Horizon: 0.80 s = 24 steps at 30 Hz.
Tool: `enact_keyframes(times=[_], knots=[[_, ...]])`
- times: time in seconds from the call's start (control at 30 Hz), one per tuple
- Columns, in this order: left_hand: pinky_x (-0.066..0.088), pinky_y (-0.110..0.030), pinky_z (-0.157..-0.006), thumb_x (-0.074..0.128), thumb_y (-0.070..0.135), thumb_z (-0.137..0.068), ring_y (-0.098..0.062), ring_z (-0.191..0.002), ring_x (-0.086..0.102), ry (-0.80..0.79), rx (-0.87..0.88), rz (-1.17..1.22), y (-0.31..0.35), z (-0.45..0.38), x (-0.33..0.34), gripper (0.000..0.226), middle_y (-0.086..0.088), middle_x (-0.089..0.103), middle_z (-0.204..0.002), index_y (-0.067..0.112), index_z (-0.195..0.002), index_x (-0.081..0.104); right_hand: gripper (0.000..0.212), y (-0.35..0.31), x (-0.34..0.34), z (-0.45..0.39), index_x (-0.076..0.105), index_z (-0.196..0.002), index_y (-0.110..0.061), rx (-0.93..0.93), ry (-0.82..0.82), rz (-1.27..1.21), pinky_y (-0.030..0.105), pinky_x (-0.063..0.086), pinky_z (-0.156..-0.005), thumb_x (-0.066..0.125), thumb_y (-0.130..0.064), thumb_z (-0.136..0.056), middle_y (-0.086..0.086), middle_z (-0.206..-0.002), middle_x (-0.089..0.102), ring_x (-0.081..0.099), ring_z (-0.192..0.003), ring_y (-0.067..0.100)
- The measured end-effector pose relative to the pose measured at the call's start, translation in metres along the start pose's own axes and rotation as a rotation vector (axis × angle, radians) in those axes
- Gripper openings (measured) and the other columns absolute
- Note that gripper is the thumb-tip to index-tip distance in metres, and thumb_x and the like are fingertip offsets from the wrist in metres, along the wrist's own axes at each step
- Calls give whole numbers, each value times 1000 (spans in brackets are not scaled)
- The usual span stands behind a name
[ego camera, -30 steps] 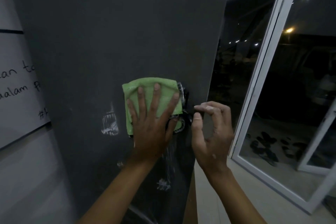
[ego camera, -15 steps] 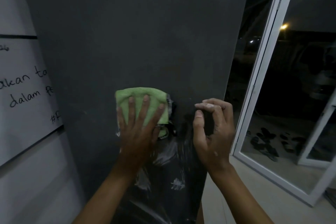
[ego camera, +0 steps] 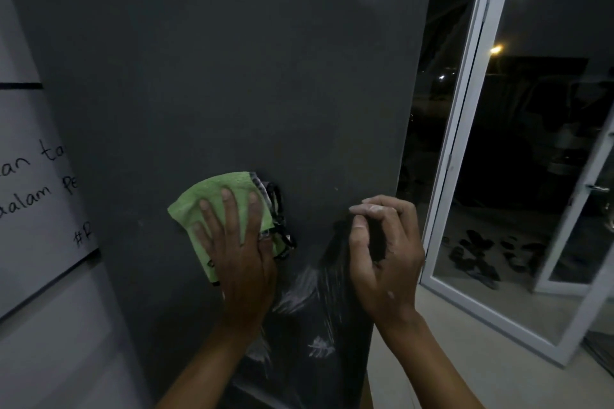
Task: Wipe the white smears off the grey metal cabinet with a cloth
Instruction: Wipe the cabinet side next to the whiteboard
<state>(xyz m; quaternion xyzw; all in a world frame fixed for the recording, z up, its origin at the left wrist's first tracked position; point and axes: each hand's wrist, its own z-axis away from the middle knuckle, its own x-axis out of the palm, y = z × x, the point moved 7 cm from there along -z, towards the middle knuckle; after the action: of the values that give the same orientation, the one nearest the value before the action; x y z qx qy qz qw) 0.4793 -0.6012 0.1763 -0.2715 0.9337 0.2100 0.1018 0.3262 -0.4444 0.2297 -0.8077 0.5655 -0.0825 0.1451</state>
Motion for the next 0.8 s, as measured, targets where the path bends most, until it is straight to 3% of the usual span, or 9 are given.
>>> enact_keyframes(times=[0.17,0.33,0.47,0.63,0.73,0.8], knots=[[1,-67,-126,22,39,-114,-47,-159,2,-44,181,-17,34,3,15,50,-11,15,-173,26,-162,29,16,1,3,-2,72,-100,-2,1,14,-19,26,51,-91,58,-11,-98,7,-109,59,61,-105,17],[1,-62,-126,33,52,-110,-42,-161,7,-82,384,-202,7,7,18,57,-7,10,-175,40,-164,24,17,-1,11,-9,73,-98,-2,-54,6,-3,24,51,-88,59,-12,-98,5,-109,59,61,-103,16],[2,-61,-127,29,51,-110,-37,-161,6,-120,485,-254,-15,6,8,58,-4,6,-176,41,-165,16,18,-4,20,-9,73,-99,-3,-60,2,-17,23,49,-90,58,-12,-99,4,-109,58,60,-103,17],[2,-64,-127,27,47,-111,-45,-160,2,-65,339,-213,-44,-1,-5,56,-13,4,-175,36,-165,20,15,-6,25,0,72,-100,-4,-104,-34,-10,31,53,-87,60,-12,-99,-3,-115,55,59,-105,16],[5,-67,-126,40,32,-105,-48,-159,4,-1,168,-149,-37,-1,-3,58,-19,12,-173,27,-162,30,15,-1,20,2,72,-102,-4,-80,-35,-2,36,54,-87,60,-12,-99,1,-114,56,59,-107,18],[3,-65,-127,43,25,-102,-48,-159,4,33,96,-103,-25,-1,1,65,-16,11,-173,28,-164,26,16,2,16,1,72,-104,-5,-64,-19,5,38,54,-89,60,-13,-98,4,-115,58,59,-108,19]])
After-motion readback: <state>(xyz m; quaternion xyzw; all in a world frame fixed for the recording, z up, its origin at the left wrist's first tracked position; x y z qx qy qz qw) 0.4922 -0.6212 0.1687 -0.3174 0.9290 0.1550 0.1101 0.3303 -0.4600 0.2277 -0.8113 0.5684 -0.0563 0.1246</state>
